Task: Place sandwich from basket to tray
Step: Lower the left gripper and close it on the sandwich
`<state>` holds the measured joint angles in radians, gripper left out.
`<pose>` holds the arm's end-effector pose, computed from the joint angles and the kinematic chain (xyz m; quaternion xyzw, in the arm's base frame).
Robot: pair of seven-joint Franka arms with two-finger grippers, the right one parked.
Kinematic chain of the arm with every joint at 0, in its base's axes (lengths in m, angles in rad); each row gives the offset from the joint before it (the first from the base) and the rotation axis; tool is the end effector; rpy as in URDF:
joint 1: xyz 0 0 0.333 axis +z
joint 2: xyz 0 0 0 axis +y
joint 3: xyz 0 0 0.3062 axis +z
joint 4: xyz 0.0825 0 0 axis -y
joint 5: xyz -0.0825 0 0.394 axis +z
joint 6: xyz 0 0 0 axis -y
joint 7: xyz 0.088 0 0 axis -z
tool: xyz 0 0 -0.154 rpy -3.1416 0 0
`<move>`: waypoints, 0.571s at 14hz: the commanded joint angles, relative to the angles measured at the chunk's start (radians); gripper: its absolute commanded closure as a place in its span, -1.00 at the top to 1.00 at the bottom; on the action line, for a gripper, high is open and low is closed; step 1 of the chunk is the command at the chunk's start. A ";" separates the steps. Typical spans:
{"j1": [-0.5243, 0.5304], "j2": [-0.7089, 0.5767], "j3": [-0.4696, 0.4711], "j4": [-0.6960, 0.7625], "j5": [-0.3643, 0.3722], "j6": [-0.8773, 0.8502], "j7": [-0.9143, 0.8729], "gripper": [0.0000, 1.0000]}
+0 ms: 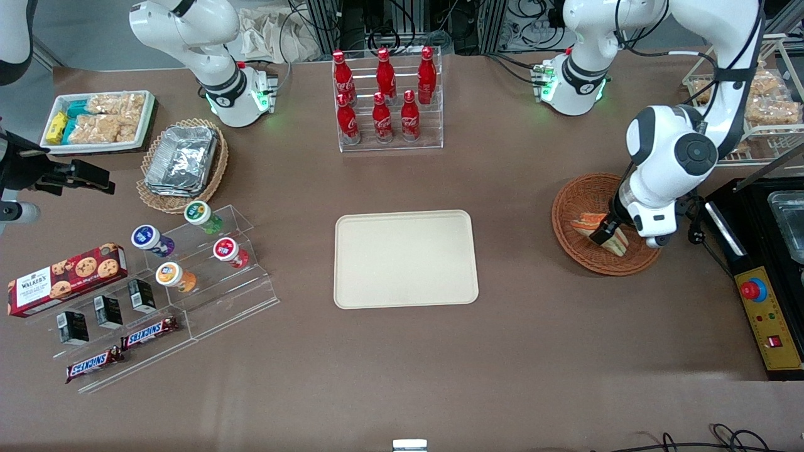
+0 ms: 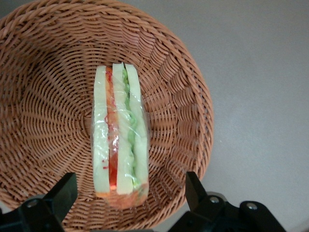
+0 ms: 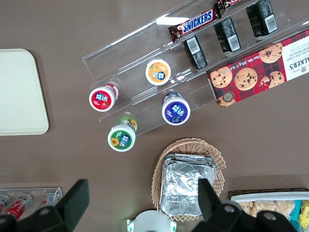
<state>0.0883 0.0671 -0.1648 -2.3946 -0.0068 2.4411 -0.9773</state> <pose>0.4981 -0.0394 0.2231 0.8990 0.4378 -0.0124 0.0017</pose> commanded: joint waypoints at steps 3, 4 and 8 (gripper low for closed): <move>0.018 0.039 -0.004 -0.032 0.034 0.105 -0.027 0.98; 0.018 0.049 -0.004 -0.037 0.040 0.120 -0.027 0.88; 0.030 0.053 -0.004 -0.035 0.045 0.124 -0.026 -0.98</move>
<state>0.1052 0.1294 -0.1642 -2.4061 0.0060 2.5131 -0.9765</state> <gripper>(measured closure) 0.401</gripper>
